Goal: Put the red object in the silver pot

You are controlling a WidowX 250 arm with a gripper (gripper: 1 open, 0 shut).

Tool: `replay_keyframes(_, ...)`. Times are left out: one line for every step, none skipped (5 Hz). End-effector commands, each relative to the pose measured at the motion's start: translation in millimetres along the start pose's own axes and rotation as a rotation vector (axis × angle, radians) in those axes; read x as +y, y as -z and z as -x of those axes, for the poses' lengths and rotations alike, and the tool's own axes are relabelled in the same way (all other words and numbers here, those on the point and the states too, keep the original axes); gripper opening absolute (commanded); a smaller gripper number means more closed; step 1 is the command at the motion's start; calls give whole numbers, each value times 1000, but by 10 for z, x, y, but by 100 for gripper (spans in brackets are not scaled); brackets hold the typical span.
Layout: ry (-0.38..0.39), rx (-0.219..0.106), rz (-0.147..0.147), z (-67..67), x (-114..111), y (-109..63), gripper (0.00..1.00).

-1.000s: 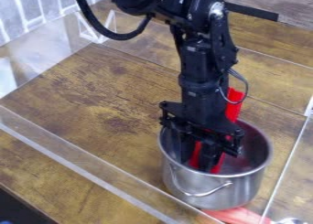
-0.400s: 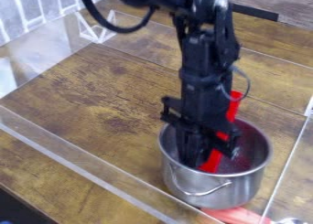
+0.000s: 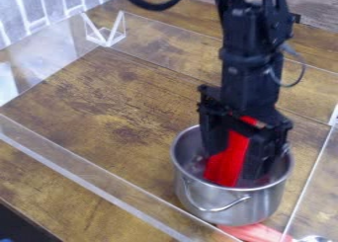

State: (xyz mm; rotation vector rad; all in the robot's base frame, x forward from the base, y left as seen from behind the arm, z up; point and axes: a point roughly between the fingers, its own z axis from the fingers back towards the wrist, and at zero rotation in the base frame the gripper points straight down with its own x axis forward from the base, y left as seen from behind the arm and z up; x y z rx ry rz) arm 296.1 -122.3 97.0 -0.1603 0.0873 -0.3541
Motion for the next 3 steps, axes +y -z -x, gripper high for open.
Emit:
replay_keyframes(57, -57, 6, -57, -94, 29, 100)
replay_keyframes(93, -46, 15, -86, -142, 253, 100)
replay_keyframes(107, -39, 24, -106, -84, 485, 100)
